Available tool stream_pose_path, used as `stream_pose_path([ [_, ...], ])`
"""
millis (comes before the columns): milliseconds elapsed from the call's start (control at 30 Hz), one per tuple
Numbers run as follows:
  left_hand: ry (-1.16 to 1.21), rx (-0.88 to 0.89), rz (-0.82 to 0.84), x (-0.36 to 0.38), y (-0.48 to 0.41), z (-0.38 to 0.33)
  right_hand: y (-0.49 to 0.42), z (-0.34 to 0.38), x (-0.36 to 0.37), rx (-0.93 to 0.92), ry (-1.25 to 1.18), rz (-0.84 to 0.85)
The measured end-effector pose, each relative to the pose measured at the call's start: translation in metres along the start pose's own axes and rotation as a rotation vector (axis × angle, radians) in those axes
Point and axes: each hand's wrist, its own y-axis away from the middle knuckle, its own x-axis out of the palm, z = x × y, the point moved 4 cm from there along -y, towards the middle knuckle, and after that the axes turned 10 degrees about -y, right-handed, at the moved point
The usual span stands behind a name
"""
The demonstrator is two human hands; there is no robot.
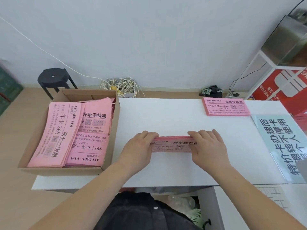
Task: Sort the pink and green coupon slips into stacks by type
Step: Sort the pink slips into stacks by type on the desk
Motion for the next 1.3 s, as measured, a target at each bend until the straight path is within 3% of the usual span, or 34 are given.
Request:
stream_pose_path([
  [167,-0.082,-0.025,-0.087,-0.002,0.002,-0.011,0.010,0.006,0.001,0.059,-0.149,0.050],
  [400,-0.007,0.027,-0.083,0.000,0.006,-0.002,0.023,-0.025,0.002,0.413,-0.827,-0.060],
  [467,0.034,0.005,-0.081,0.003,0.005,-0.003,0.024,-0.025,0.005,0.464,-0.911,-0.067],
  [700,0.101,-0.059,-0.090,0.000,0.005,-0.007,0.024,-0.019,0.012,0.504,-0.939,-0.171],
  [1067,0.068,0.021,-0.064,0.002,0.001,-0.022,0.020,-0.012,0.024,0.482,-0.969,-0.148],
  [1300,0.065,-0.048,-0.060,0.001,0.001,-0.016,0.021,-0.011,0.024,0.502,-0.944,-0.165],
])
